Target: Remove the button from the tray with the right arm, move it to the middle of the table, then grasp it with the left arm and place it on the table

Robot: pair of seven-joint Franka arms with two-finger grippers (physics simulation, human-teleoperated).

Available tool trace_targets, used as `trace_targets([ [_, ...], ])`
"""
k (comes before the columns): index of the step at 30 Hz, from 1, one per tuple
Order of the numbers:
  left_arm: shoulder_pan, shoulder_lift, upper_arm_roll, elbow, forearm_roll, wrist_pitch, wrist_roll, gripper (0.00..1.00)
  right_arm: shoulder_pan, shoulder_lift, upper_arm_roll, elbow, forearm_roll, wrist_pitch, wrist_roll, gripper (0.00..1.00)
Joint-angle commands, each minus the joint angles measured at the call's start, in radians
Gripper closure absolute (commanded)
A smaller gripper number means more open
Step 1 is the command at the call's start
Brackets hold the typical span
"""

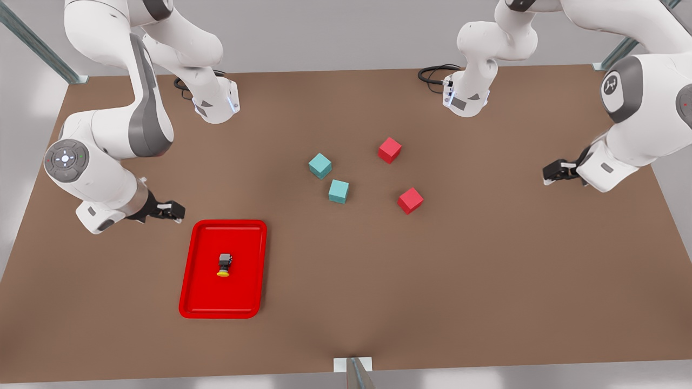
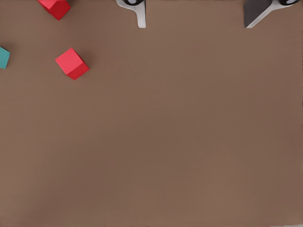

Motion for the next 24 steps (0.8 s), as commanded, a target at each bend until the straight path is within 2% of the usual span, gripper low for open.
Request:
trace_targets([
  [1,0.0,-0.001,0.0,0.0,0.009,0.069,-0.006,0.0,0.0,-0.001,0.0,0.001,0.0,0.039,0.019,0.0],
  [4,0.0,0.004,0.0,0.0,0.009,0.069,-0.006,0.0,0.0,0.033,0.0,-0.001,0.006,0.035,0.018,0.0],
  [7,0.002,0.021,0.0,0.0,0.009,0.072,-0.006,0.0,0.02,0.189,0.0,0.001,0.008,0.025,0.015,0.0],
  [11,0.002,0.035,0.0,0.0,0.009,0.075,-0.006,0.0,0.02,0.349,-0.003,-0.088,-0.006,0.388,0.024,0.0],
  [13,0.002,0.035,0.0,0.0,0.009,0.074,-0.006,0.0,0.015,0.363,-0.006,-0.264,-0.025,0.68,0.039,0.0],
  [17,0.002,0.035,0.0,0.0,0.009,0.072,-0.005,0.0,0.026,0.413,-0.006,-0.283,-0.04,0.76,0.093,0.0],
  [24,0.003,0.033,0.0,0.0,0.008,0.071,-0.003,0.0,0.029,0.441,-0.006,-0.3,-0.043,0.766,0.099,0.0],
])
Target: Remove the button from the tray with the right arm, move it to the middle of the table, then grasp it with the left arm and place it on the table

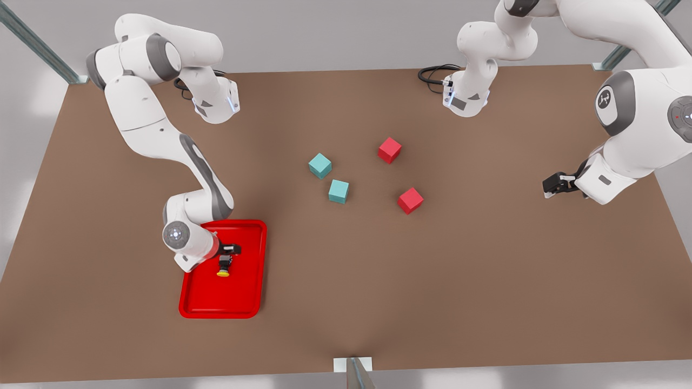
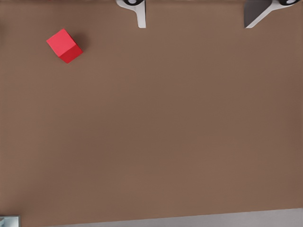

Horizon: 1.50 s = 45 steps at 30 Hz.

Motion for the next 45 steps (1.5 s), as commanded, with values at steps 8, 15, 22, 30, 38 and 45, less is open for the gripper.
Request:
trace_targets([
  [8,0.001,-0.002,0.0,0.0,0.0,-0.003,0.002,0.0,-0.002,0.027,-0.006,0.013,-0.031,0.137,0.046,0.0],
  [15,0.001,-0.002,0.0,0.0,0.0,-0.003,0.002,0.0,-0.002,0.028,-0.004,0.015,-0.029,0.135,0.046,0.37],
  [22,0.001,0.0,0.0,0.0,0.0,-0.005,0.0,0.0,-0.002,0.028,-0.004,0.015,-0.031,0.134,0.042,0.61],
  [30,0.0,-0.002,0.0,-0.006,0.0,-0.005,0.0,0.0,0.003,-0.036,0.029,0.051,-0.029,-0.015,0.034,0.61],
  [38,0.0,0.0,0.0,-0.013,0.0,-0.005,-0.001,0.0,0.233,0.045,0.106,0.464,-0.017,-0.351,0.318,0.61],
  [45,0.001,0.006,0.0,-0.013,0.0,-0.002,-0.001,0.0,0.669,0.401,-0.258,0.955,0.267,-0.402,0.676,0.61],
])
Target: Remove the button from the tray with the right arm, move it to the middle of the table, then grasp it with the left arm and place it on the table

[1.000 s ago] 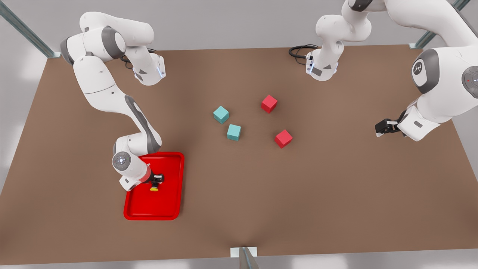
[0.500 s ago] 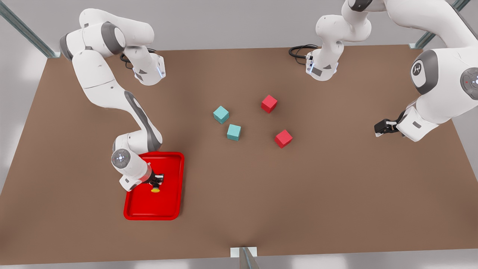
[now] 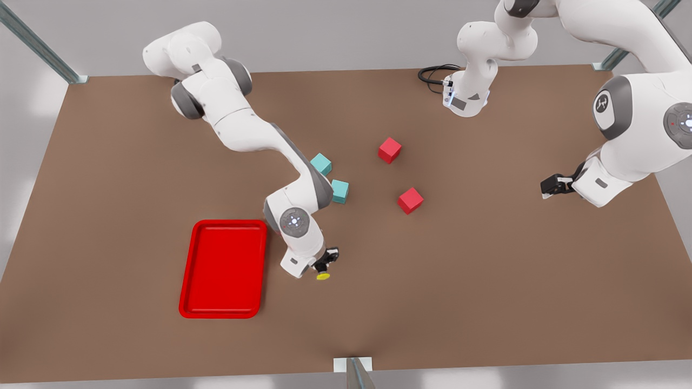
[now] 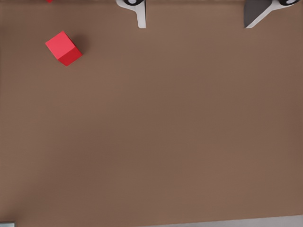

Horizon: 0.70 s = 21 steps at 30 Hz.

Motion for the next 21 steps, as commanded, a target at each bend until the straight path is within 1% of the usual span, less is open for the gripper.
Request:
trace_targets([
  [1,0.0,-0.001,0.0,0.0,0.001,0.001,-0.002,0.0,0.039,0.047,-0.01,0.053,0.079,-0.037,0.524,0.61],
  [6,0.0,0.001,0.0,0.0,0.001,0.001,-0.002,0.0,0.126,0.076,-0.007,0.078,0.148,0.043,0.697,0.6],
  [12,0.0,0.007,0.0,0.0,-0.001,0.002,-0.002,0.0,0.223,0.101,-0.005,0.078,0.183,0.102,0.811,0.6],
  [13,0.0,0.007,0.0,0.0,0.001,0.002,-0.002,0.0,0.227,0.102,-0.005,0.078,0.183,0.102,0.811,0.59],
  [15,0.0,0.008,0.0,0.0,-0.001,0.004,-0.002,0.0,0.238,0.105,-0.009,0.076,0.183,0.102,0.811,0.55],
  [16,0.0,0.008,0.0,0.0,-0.001,0.004,-0.002,0.0,0.238,0.107,-0.009,0.076,0.183,0.102,0.811,0.42],
  [17,0.0,0.008,0.0,0.0,-0.001,0.004,-0.002,0.0,0.238,0.11,-0.012,0.075,0.183,0.102,0.81,0.26],
  [18,0.0,0.012,0.0,0.0,-0.001,0.004,-0.002,0.0,0.238,0.11,-0.013,0.075,0.182,0.104,0.808,0.15],
  [19,0.0,0.013,0.002,0.0,-0.001,0.005,-0.002,0.0,0.238,0.11,-0.016,0.075,0.182,0.102,0.808,0.15],
  [20,0.002,0.015,0.0,0.0,-0.001,0.007,-0.001,0.0,0.238,0.11,-0.018,0.075,0.182,0.102,0.808,0.11],
  [21,0.0,0.015,0.0,0.0,-0.001,0.01,-0.001,0.0,0.238,0.11,-0.021,0.075,0.177,0.102,0.803,0.0],
])
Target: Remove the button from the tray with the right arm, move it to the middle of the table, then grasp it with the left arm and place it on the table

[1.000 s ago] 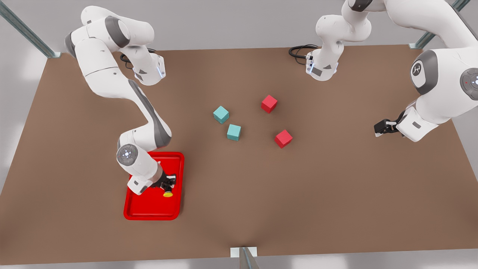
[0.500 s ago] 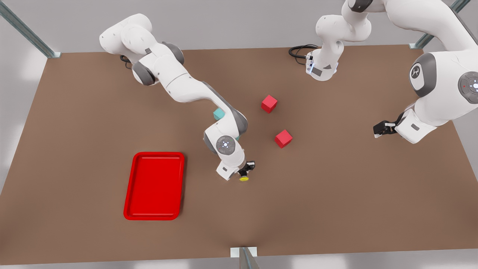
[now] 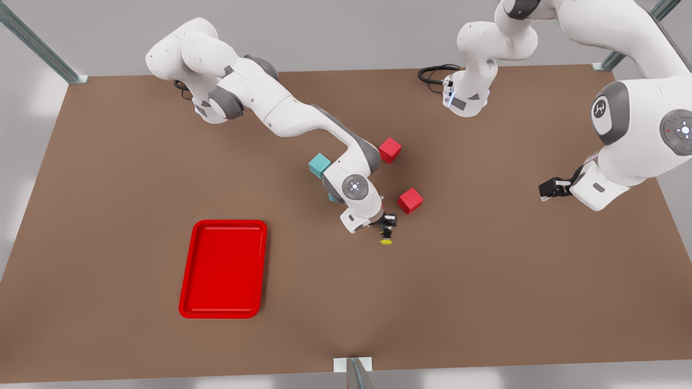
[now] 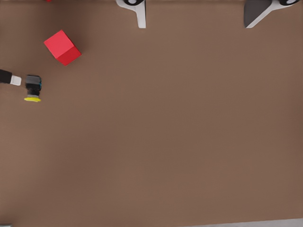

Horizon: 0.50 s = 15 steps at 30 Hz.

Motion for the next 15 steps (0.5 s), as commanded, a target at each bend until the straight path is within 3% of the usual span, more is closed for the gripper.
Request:
trace_targets([
  [1,0.0,-0.001,0.0,0.0,0.0,0.006,0.0,0.0,-0.002,-0.015,-0.029,0.0,-0.002,0.007,0.241,0.0],
  [4,0.0,0.001,0.0,0.0,0.0,0.014,-0.001,0.0,-0.097,-0.164,-0.032,-0.011,-0.007,-0.024,0.001,0.0],
  [6,-0.002,0.006,0.0,0.0,-0.001,0.02,-0.001,0.0,-0.252,-0.337,-0.038,-0.017,-0.028,-0.404,-0.366,0.0],
  [7,-0.005,0.019,-0.004,0.0,-0.003,0.014,-0.028,0.0,-0.336,-0.463,-0.068,-0.086,-0.03,-0.485,-0.593,0.0],
  [8,-0.005,0.041,-0.052,0.0,-0.001,0.011,-0.2,0.0,-0.436,-0.615,-0.068,-0.279,-0.094,-0.489,-0.822,0.0],
  [9,-0.017,0.052,-0.089,0.0,-0.001,0.011,-0.343,0.0,-0.545,-0.733,-0.068,-0.442,-0.264,-0.484,-1.023,0.0],
  [10,-0.043,0.081,-0.101,0.0,-0.003,0.015,-0.484,0.0,-0.629,-0.825,-0.051,-0.538,-0.282,-0.489,-1.082,0.0],
  [11,-0.046,0.116,-0.15,0.002,-0.006,0.022,-0.63,0.0,-0.734,-0.952,0.036,-0.673,-0.283,-0.492,-1.08,0.0],
  [12,-0.069,0.136,-0.159,0.002,-0.013,0.069,-0.8,0.0,-0.786,-0.997,0.115,-0.681,-0.306,-0.593,-1.077,0.0],
  [15,-0.143,0.19,-0.182,-0.088,-0.133,0.307,-1.118,0.0,-0.783,-0.989,0.115,-0.649,-0.34,-0.621,-1.06,0.0],
])
